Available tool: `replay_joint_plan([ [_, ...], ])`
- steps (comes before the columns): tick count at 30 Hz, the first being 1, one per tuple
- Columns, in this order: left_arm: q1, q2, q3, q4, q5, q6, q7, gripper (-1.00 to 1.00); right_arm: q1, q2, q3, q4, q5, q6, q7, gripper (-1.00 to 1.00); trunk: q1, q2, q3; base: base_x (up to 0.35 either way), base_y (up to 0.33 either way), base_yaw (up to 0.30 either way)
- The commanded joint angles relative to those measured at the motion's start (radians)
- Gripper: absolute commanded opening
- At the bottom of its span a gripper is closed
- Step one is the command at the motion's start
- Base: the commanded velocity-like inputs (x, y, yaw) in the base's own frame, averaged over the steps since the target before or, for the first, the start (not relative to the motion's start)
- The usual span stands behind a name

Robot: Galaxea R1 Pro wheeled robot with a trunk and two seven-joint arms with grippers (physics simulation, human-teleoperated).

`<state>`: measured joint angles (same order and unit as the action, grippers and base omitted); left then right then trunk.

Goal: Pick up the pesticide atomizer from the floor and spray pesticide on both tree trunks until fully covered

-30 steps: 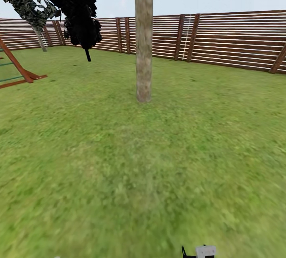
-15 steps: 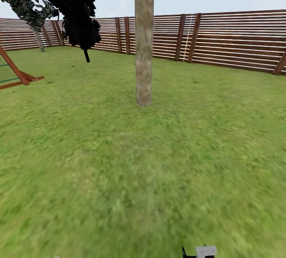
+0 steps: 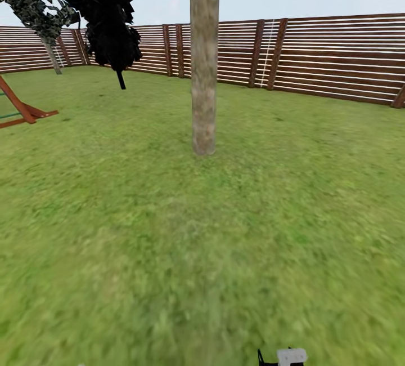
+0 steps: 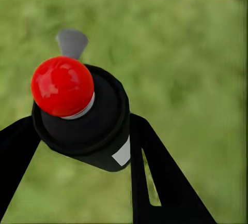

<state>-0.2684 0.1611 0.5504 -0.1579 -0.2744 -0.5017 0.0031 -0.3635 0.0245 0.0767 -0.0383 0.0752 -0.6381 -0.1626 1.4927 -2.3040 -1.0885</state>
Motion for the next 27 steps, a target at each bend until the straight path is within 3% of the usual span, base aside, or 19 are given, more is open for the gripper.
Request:
replay_joint_plan([
  [1,0.000,0.000,0.000,0.000,0.000,0.000,0.000,-1.00,0.000,0.000,0.000,0.000,0.000,0.000,0.000,1.00,0.000,0.000,0.000,0.339,0.000,0.000],
  [9,0.000,0.000,0.000,0.000,0.000,0.000,0.000,-1.00,0.000,0.000,0.000,0.000,0.000,0.000,0.000,1.00,0.000,0.000,0.000,0.339,0.000,-0.109],
  [27,0.000,0.000,0.000,0.000,0.000,-0.001,0.000,-1.00,0.000,-0.006,0.000,0.000,0.000,0.000,-0.001,1.00,0.000,0.000,0.000,0.339,0.000,-0.005],
])
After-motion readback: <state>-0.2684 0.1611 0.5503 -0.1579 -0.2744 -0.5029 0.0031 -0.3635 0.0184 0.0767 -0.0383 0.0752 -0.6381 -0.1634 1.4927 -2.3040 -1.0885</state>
